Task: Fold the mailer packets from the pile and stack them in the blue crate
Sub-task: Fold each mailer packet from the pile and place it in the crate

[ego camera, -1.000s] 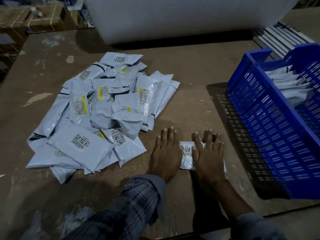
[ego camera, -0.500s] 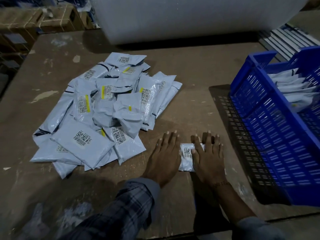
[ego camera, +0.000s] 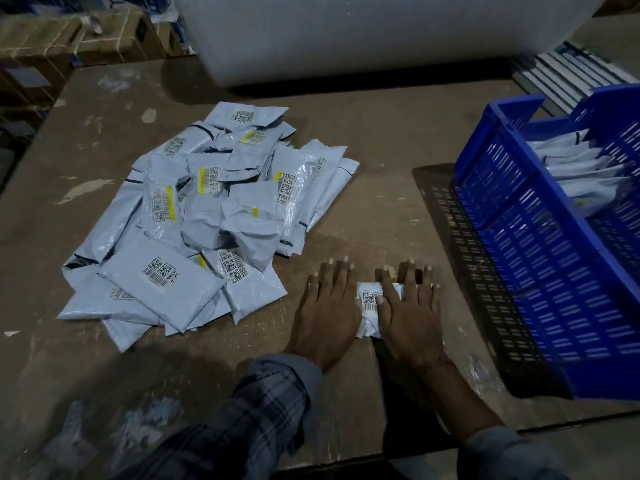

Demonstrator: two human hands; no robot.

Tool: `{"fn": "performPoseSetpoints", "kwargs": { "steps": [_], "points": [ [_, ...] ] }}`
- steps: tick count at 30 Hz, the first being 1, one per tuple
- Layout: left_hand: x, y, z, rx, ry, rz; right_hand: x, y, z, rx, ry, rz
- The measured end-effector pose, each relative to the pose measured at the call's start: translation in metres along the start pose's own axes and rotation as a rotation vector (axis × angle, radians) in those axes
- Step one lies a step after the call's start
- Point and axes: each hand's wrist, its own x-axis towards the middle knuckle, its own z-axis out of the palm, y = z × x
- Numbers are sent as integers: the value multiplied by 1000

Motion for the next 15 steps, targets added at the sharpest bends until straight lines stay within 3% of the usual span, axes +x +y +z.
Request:
{"fn": "performPoseSetpoints", "kwargs": {
  "steps": [8,15],
  "points": [
    [-2,-1,-2,-78,-6,-5,-10,-1,0,25,4,35],
    [-8,-3,1,-74,-5,22,11,7,-1,52,-89,7]
  ]
}}
